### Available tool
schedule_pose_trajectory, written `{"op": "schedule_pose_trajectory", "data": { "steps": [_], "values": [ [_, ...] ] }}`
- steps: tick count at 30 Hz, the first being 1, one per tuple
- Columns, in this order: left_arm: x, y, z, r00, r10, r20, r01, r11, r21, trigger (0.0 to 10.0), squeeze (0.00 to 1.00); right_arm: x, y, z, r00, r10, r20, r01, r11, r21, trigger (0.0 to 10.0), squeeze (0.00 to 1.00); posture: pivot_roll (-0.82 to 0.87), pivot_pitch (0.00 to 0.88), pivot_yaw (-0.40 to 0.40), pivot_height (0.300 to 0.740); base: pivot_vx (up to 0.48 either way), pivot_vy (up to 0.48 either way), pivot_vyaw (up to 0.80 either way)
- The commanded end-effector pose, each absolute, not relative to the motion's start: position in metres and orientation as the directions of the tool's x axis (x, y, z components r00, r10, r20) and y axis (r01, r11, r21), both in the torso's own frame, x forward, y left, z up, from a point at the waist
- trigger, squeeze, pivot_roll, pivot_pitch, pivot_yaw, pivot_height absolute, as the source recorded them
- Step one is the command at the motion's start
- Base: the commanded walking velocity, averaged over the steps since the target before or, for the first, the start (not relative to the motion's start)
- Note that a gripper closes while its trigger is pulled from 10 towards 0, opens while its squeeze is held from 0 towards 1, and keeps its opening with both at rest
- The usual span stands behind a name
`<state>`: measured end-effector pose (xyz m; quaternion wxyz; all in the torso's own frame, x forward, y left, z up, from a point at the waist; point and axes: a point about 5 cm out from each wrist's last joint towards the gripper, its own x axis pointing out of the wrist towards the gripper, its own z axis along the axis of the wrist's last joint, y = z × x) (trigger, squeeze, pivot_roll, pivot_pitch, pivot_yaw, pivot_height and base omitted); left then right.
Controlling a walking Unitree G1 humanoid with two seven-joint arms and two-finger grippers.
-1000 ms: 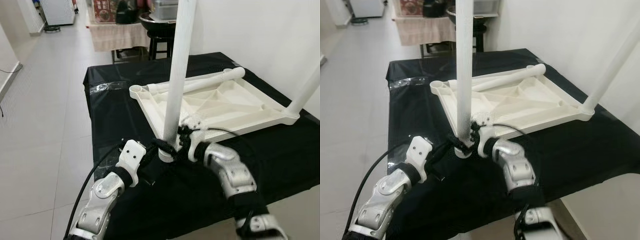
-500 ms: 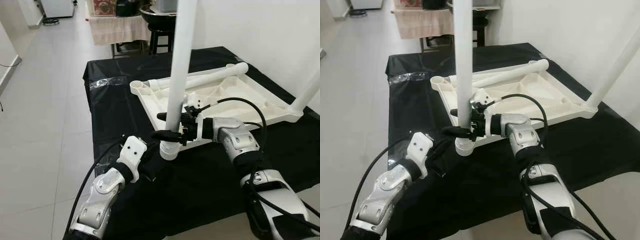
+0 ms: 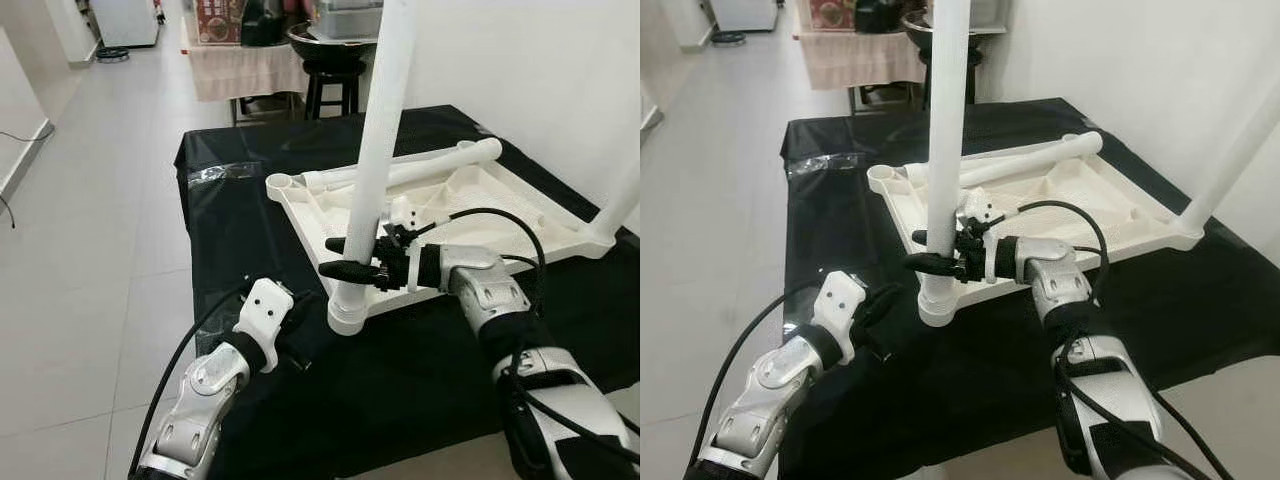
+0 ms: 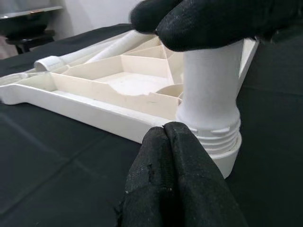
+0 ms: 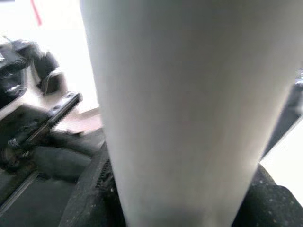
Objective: Building children table
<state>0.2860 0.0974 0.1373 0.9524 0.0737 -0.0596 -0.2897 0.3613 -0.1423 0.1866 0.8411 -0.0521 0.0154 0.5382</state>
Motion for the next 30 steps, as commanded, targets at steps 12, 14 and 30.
{"op": "schedule_pose_trajectory", "data": {
  "steps": [12, 14, 30],
  "values": [
    [0.285, 0.100, 0.136, 0.819, -0.571, 0.054, 0.554, 0.812, 0.184, 10.0, 0.00, 0.335, -0.106, 0.134, 0.887, 0.435, -0.155, -0.435, 0.900, 0.035, 0.0, 0.00, 0.00, 0.085, -0.036, 0.740, 0.000, 0.000, 0.00],
    [0.285, 0.099, 0.136, 0.818, -0.573, 0.053, 0.556, 0.810, 0.184, 10.0, 0.00, 0.339, -0.108, 0.135, 0.887, 0.435, -0.155, -0.435, 0.900, 0.032, 0.0, 0.00, 0.01, 0.082, -0.049, 0.740, 0.000, 0.000, 0.00],
    [0.285, 0.099, 0.135, 0.814, -0.579, 0.044, 0.560, 0.802, 0.209, 10.0, 0.00, 0.359, -0.106, 0.191, 0.470, 0.880, -0.070, -0.882, 0.464, -0.087, 10.0, 0.00, 0.03, 0.061, -0.046, 0.740, 0.000, 0.000, 0.00]
  ]
}}
